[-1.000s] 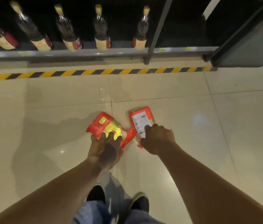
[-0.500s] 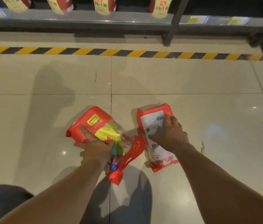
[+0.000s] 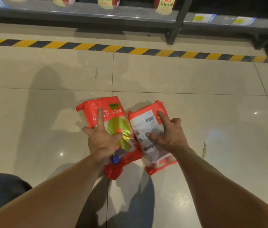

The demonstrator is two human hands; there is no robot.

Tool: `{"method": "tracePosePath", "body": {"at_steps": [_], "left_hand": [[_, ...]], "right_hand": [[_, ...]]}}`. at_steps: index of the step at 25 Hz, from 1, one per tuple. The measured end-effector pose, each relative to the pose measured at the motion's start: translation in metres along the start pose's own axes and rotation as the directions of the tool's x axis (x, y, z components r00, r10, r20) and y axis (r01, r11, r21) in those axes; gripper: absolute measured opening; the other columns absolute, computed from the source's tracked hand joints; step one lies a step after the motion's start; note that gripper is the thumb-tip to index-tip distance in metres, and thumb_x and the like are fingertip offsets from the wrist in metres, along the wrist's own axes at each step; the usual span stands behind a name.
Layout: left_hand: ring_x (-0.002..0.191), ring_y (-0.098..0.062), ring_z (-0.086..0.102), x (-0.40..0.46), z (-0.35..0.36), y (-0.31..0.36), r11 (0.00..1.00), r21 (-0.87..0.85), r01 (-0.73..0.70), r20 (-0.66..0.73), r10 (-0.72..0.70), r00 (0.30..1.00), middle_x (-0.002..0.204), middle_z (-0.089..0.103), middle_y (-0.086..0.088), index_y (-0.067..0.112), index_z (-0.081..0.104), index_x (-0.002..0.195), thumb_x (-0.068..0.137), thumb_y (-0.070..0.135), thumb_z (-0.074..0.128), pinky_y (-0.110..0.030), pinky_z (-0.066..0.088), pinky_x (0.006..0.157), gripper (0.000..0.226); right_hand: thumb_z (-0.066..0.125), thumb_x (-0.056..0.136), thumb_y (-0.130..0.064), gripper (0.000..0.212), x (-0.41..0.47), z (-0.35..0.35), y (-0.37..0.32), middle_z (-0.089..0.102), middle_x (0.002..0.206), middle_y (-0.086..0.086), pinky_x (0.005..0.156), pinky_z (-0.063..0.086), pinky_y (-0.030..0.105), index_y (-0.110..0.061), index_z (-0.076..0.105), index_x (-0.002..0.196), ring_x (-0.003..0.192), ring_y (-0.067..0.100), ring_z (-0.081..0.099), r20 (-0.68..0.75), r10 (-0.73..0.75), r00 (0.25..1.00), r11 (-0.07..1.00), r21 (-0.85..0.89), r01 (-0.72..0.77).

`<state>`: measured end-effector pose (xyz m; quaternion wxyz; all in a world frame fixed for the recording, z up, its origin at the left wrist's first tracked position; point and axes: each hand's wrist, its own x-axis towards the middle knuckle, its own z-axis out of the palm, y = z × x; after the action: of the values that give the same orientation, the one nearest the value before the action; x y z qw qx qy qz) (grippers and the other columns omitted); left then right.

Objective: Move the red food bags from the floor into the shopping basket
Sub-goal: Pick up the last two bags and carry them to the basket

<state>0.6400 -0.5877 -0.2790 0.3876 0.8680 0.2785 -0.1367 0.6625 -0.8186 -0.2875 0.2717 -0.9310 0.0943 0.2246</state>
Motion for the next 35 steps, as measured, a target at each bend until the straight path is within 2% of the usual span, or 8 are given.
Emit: {"method": "tracePosePath", "body": {"at_steps": [4, 8, 12, 15, 20, 25, 29, 35], "left_hand": [[0.100, -0.033, 0.053, -0.004, 0.000, -0.001, 0.987, 0.101, -0.126, -0.002, 0.126, 0.992, 0.122, 0.028, -0.010, 0.051, 0.010, 0.151, 0.078, 0.041, 0.077, -0.039, 0.048, 0.095, 0.100], [0.102, -0.034, 0.047, -0.009, -0.006, 0.016, 0.962, 0.209, -0.178, 0.044, 0.173, 0.984, 0.124, 0.030, -0.010, 0.056, 0.015, 0.148, 0.075, 0.042, 0.075, -0.044, 0.049, 0.093, 0.095], [0.109, -0.034, 0.044, -0.048, -0.056, 0.048, 0.891, 0.395, -0.224, 0.145, 0.181, 0.973, 0.126, 0.033, -0.010, 0.054, 0.017, 0.148, 0.077, 0.047, 0.074, -0.049, 0.048, 0.093, 0.091], [0.108, -0.036, 0.047, -0.104, -0.134, 0.095, 0.879, 0.441, -0.181, 0.079, 0.162, 0.984, 0.127, 0.036, -0.013, 0.049, 0.019, 0.150, 0.082, 0.050, 0.071, -0.048, 0.049, 0.092, 0.086], [0.106, -0.035, 0.049, -0.233, -0.322, 0.208, 0.888, 0.440, -0.133, -0.013, 0.155, 0.988, 0.127, 0.037, -0.015, 0.051, 0.016, 0.150, 0.087, 0.048, 0.066, -0.047, 0.048, 0.091, 0.081], [0.107, -0.034, 0.047, -0.377, -0.491, 0.285, 0.899, 0.435, -0.048, -0.160, 0.129, 0.979, 0.126, 0.035, -0.013, 0.051, 0.017, 0.148, 0.088, 0.048, 0.063, -0.048, 0.048, 0.091, 0.076], [0.112, -0.032, 0.047, -0.480, -0.594, 0.310, 0.942, 0.322, 0.093, -0.280, 0.001, 0.960, 0.130, 0.035, -0.012, 0.052, 0.014, 0.149, 0.087, 0.050, 0.065, -0.045, 0.049, 0.094, 0.081], [0.107, -0.038, 0.049, -0.597, -0.706, 0.272, 0.984, 0.141, 0.109, -0.462, -0.032, 0.886, 0.127, 0.034, -0.013, 0.048, 0.019, 0.151, 0.085, 0.040, 0.066, -0.045, 0.047, 0.095, 0.082]], "right_hand": [[0.065, 0.074, -0.068, 0.093, -0.009, -0.004, -0.005, 0.046, 0.131, 0.020, 0.102, 0.041, 0.047, -0.053, 0.019, 0.154, 0.117, 0.042, 0.046, -0.001, -0.048, 0.999, 0.989, -0.137, 0.048], [0.069, 0.085, -0.034, 0.085, -0.021, -0.001, -0.033, 0.038, 0.122, 0.011, 0.096, 0.050, 0.047, -0.051, 0.022, 0.154, 0.103, 0.040, 0.056, 0.009, -0.060, 0.998, 0.998, -0.032, 0.060], [0.056, 0.095, -0.044, 0.068, -0.074, -0.035, -0.103, 0.024, 0.149, 0.015, 0.089, 0.048, 0.045, -0.048, 0.019, 0.152, 0.112, 0.038, 0.053, -0.030, 0.013, 0.999, 0.943, -0.333, -0.022], [0.053, 0.097, -0.042, 0.067, -0.137, -0.108, -0.176, 0.014, 0.160, 0.016, 0.087, 0.048, 0.044, -0.046, 0.019, 0.154, 0.117, 0.038, 0.051, -0.015, -0.056, 0.998, 0.895, -0.445, 0.044], [0.050, 0.100, -0.038, 0.063, -0.278, -0.271, -0.319, 0.014, 0.161, 0.015, 0.077, 0.048, 0.041, -0.045, 0.020, 0.154, 0.116, 0.037, 0.050, -0.014, -0.219, 0.976, 0.834, -0.521, 0.180], [0.055, 0.099, -0.042, 0.063, -0.424, -0.403, -0.445, 0.018, 0.159, 0.010, 0.085, 0.050, 0.043, -0.048, 0.023, 0.153, 0.121, 0.036, 0.048, 0.024, -0.334, 0.942, 0.804, -0.514, 0.298], [0.047, 0.102, -0.043, 0.057, -0.539, -0.465, -0.518, 0.013, 0.162, 0.011, 0.085, 0.050, 0.043, -0.047, 0.023, 0.154, 0.121, 0.037, 0.049, 0.076, -0.487, 0.870, 0.710, -0.546, 0.445], [0.046, 0.101, -0.046, 0.061, -0.677, -0.481, -0.590, 0.012, 0.162, 0.014, 0.090, 0.050, 0.045, -0.044, 0.018, 0.155, 0.129, 0.039, 0.046, 0.134, -0.700, 0.702, 0.534, -0.554, 0.639]]}}
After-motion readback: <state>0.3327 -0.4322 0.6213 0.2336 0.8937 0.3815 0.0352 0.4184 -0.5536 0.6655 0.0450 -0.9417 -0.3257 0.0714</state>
